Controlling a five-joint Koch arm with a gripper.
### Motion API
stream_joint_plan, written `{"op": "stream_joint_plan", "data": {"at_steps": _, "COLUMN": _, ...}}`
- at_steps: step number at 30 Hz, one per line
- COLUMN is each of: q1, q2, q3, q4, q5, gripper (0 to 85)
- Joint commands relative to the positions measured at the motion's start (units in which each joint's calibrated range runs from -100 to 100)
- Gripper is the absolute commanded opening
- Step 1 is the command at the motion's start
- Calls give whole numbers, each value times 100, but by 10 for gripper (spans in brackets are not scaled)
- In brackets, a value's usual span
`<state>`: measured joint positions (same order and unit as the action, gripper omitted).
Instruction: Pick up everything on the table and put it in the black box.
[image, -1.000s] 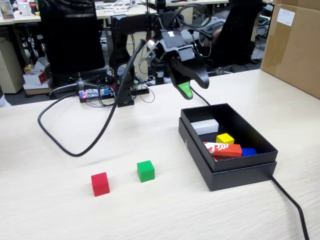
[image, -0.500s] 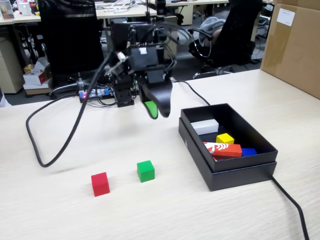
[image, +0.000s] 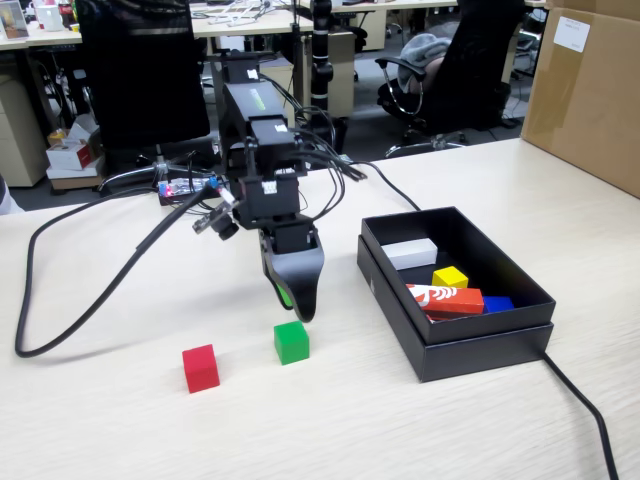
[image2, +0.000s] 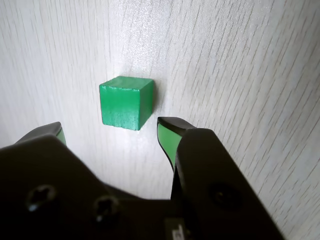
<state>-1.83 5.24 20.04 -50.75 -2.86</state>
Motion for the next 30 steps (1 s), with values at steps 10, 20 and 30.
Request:
{"op": "stream_joint_plan", "data": {"at_steps": 10, "q1": -39, "q2": 250, "q3": 127, "q4": 250, "q5": -10, "gripper": 430}}
{"op": "stream_joint_plan", "data": {"at_steps": 20, "q1": -63, "q2": 491, "q3": 18, "q4": 674, "q5": -20, "gripper": 428}}
{"op": "stream_joint_plan", "data": {"at_steps": 30, "q1": -59, "q2": 617, "q3": -27, "q4": 674, "q5": -15, "gripper": 428}}
